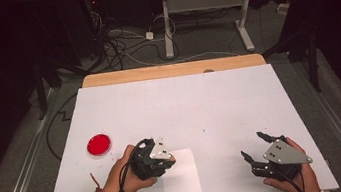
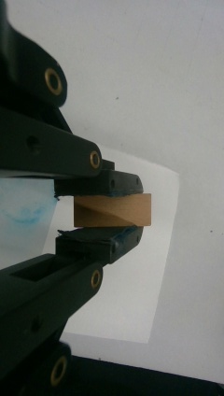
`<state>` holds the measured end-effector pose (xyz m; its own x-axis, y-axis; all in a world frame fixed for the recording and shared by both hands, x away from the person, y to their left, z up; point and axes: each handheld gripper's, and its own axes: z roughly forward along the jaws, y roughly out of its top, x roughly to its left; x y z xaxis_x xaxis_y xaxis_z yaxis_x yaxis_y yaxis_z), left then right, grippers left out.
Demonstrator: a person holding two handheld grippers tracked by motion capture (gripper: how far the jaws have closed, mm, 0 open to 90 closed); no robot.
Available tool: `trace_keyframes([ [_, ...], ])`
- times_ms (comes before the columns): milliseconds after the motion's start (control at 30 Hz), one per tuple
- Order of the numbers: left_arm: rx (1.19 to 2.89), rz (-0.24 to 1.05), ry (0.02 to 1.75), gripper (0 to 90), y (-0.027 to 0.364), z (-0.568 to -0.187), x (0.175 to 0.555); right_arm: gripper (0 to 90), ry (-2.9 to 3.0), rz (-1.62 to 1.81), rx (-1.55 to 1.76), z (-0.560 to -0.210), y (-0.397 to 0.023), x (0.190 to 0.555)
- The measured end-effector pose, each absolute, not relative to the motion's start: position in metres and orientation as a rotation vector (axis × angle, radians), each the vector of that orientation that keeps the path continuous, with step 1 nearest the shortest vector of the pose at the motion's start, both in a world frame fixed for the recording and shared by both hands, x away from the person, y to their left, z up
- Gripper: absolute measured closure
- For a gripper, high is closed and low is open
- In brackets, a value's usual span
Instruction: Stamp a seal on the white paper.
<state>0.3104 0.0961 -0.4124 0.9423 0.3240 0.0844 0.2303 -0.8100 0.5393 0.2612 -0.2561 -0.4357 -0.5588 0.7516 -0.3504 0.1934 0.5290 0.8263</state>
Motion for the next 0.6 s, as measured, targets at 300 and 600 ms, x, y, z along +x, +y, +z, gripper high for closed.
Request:
trace_keyframes([
  [300, 2.591, 0.197, 0.386, 73.4, 0.087, -0.428, 0.313, 27.6, 2.049, 0.985, 0.77, -0.436, -0.256, 0.261],
  [600, 2.611, 0.178, 0.362, 73.4, 0.081, -0.436, 0.312, 27.6, 2.055, 0.983, 0.769, -0.437, -0.256, 0.262],
])
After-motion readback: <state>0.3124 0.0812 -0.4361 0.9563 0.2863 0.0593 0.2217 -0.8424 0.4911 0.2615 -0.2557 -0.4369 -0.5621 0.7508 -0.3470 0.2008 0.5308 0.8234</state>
